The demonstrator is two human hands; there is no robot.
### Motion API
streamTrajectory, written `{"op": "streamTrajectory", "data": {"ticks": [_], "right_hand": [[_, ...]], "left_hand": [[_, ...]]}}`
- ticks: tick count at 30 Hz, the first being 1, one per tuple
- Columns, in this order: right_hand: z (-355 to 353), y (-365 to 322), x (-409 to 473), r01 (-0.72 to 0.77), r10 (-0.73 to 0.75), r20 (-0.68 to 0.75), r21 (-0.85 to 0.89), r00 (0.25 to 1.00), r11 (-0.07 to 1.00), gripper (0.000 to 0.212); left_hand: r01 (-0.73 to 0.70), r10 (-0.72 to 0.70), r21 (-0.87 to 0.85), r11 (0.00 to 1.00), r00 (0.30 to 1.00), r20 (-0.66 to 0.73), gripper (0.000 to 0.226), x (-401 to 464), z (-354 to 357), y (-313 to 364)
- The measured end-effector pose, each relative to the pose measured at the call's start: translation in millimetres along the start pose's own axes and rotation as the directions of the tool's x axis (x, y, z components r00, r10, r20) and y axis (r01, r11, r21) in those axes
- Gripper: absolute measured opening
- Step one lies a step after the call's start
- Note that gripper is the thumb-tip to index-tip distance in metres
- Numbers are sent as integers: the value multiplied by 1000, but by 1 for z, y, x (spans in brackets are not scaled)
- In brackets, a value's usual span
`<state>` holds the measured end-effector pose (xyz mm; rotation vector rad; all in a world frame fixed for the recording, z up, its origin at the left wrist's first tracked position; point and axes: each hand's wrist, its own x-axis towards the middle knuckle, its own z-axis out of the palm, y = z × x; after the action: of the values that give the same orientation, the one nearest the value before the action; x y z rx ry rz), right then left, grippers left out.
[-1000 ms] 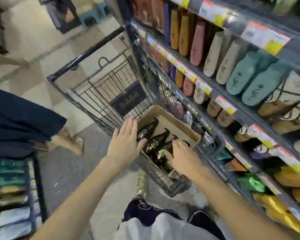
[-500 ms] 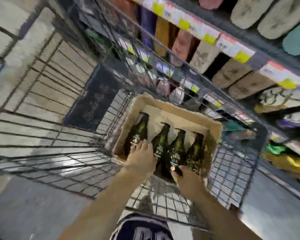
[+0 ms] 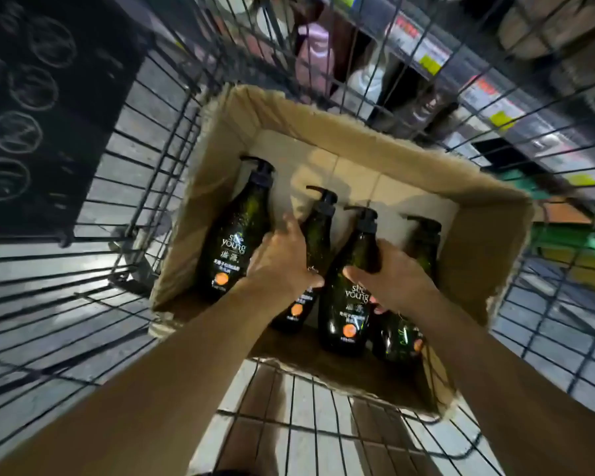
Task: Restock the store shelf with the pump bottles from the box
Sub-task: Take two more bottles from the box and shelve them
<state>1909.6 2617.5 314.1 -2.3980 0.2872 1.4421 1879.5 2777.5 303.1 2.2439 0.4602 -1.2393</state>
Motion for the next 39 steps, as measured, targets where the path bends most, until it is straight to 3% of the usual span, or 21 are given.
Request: {"op": "streamTrajectory", "data": {"ticks": [6, 11, 14, 18, 22, 28, 35, 39], "right_hand": [[9, -6, 2, -70, 89, 131, -141, 987, 988, 84], [49, 7, -11, -192, 171, -88, -374, 981, 908, 76], [68, 11, -28, -190, 147, -146, -345, 978, 919, 98], [68, 13, -32, -170, 160, -57, -304, 985, 937, 102], [54, 11, -54, -79, 72, -49, -142, 996, 987, 99], [6, -5, -132, 152, -125, -301, 66, 945, 986, 82], [-75, 1, -268, 421, -302, -477, 162, 825, 892, 69], [-136, 33, -354, 553, -377, -605, 129, 701, 823, 64]], "left_hand": [[112, -107, -34, 993, 986, 124, 114, 9, 10, 5], [98, -91, -53, 994, 989, 120, 83, 8, 20, -5], [77, -67, -86, 993, 992, 110, 90, 0, 26, -12], [88, -85, -90, 992, 996, 36, 87, -21, 39, -14], [48, -52, -57, 997, 996, -71, 85, -45, 40, -23], [-49, 20, -102, 994, 963, -269, 97, -127, -17, -14], [-286, 171, -141, 948, 830, -531, 95, -280, -79, 38], [-407, 265, -82, 910, 722, -639, 96, -361, -94, 103]]}}
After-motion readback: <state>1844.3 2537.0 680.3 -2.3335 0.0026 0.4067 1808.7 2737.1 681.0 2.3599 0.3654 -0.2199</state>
